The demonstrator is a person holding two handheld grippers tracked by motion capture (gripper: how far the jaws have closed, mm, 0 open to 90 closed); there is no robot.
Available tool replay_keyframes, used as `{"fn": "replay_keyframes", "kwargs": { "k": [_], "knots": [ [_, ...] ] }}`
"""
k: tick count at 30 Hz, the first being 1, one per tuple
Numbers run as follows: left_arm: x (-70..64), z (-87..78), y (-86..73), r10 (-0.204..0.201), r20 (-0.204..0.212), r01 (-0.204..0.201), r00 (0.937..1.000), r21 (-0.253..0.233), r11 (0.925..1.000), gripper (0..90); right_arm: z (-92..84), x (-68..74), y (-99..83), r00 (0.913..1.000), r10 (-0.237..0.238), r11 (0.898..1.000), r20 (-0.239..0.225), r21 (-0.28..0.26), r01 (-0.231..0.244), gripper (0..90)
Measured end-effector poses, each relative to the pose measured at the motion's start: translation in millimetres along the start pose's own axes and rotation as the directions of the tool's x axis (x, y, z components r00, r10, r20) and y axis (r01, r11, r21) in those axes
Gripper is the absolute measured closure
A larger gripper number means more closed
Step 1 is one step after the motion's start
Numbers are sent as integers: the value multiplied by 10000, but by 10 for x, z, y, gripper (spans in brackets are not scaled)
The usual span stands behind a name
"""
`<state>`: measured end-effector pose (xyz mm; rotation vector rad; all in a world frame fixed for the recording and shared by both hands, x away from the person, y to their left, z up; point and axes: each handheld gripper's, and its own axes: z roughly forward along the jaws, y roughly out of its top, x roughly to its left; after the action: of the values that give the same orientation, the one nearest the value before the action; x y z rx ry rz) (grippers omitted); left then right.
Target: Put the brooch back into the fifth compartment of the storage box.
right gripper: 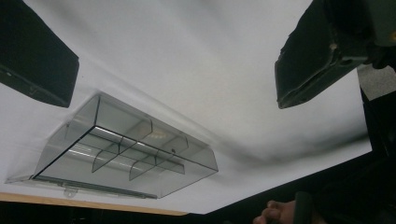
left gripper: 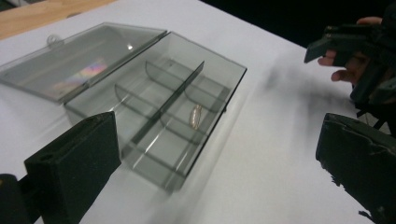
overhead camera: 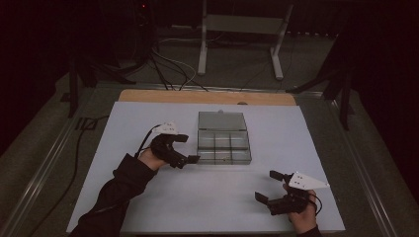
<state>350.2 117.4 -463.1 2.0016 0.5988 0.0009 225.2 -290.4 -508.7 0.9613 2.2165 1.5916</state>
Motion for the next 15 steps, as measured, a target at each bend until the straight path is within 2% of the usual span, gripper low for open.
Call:
{"fn": "replay_keyframes", "kwargs": {
  "k": [8, 15],
  "knots": [
    [-31, -209, -208, 27, -398, -28, 9992, -21, 10000, 11, -3, -2, -4, 10000, 0, 10000, 37, 20, 0, 0],
    [-40, -353, -465, -330, -432, 327, 9985, -70, 9994, 11, 9, -1, -7, 10000, 20, 10000, 46, 51, -20, 0]
  ]
}}
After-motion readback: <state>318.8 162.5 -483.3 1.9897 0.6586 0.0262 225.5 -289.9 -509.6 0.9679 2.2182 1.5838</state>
